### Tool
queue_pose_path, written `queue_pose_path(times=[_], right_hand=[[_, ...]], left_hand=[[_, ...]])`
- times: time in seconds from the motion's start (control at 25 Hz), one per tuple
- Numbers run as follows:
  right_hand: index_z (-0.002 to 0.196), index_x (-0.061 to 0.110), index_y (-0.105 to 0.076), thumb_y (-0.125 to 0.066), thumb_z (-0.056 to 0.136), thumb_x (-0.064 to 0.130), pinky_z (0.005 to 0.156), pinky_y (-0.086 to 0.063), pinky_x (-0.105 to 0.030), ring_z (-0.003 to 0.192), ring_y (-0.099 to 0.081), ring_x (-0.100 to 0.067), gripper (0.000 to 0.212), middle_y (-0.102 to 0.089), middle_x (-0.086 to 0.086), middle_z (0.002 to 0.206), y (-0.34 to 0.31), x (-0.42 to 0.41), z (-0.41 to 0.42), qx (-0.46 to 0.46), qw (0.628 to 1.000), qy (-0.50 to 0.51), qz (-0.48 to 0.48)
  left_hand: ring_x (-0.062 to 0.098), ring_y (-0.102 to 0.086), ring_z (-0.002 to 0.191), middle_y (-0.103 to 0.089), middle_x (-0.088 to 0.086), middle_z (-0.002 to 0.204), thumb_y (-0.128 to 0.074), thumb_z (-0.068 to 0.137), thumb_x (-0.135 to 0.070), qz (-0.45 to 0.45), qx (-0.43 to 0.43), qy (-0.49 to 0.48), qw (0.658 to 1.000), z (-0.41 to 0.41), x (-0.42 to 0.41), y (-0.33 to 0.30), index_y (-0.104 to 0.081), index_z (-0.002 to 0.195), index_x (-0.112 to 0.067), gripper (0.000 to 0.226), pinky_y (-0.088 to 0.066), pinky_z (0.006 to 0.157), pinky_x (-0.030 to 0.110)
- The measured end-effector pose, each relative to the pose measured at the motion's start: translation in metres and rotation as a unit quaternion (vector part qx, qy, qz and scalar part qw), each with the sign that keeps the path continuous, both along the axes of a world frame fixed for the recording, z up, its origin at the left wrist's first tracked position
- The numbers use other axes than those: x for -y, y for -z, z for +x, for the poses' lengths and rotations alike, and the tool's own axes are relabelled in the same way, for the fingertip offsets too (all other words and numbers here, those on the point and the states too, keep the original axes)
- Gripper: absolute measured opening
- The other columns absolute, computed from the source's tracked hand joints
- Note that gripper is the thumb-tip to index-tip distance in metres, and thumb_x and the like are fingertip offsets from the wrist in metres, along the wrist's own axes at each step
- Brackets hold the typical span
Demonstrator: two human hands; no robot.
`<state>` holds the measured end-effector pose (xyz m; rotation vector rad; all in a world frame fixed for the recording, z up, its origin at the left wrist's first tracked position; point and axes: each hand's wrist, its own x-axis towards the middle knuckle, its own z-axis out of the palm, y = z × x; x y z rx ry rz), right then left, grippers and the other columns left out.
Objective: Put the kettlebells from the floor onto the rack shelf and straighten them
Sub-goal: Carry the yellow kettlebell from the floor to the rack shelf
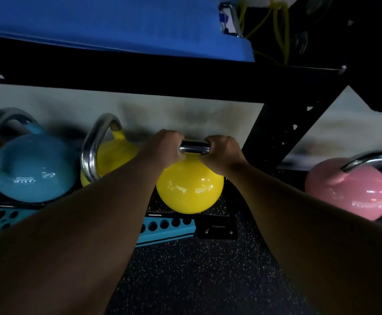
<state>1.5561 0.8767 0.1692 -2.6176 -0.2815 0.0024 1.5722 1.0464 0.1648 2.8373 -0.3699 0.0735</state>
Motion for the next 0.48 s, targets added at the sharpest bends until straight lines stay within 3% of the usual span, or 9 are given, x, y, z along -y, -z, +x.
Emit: queue_pose_path(times=[0.24,0.48], right_hand=[[0.083,0.023,-0.058,-0.059,0.080,0.011,0.059,-0.037,-0.027,0.069,-0.059,-0.027,0.013,-0.058,-0.002,0.073,0.010,-0.002,0.027,0.001,1.000,0.000,0.006],[0.079,0.023,-0.054,-0.057,0.079,0.009,0.059,-0.035,-0.027,0.068,-0.058,-0.029,0.014,-0.057,-0.004,0.071,0.010,-0.002,0.026,0.005,1.000,0.005,0.014]], left_hand=[[0.026,-0.052,0.069,-0.060,0.008,0.073,-0.072,0.074,-0.026,-0.019,0.004,-0.004,1.000,0.027,-0.005,0.014,-0.057,0.081,-0.012,0.022,-0.033,0.060,0.033],[0.033,-0.059,0.072,-0.064,0.014,0.074,-0.075,0.073,-0.025,-0.029,0.022,-0.011,0.999,0.023,-0.005,0.013,-0.055,0.077,-0.014,0.024,-0.032,0.060,0.032]])
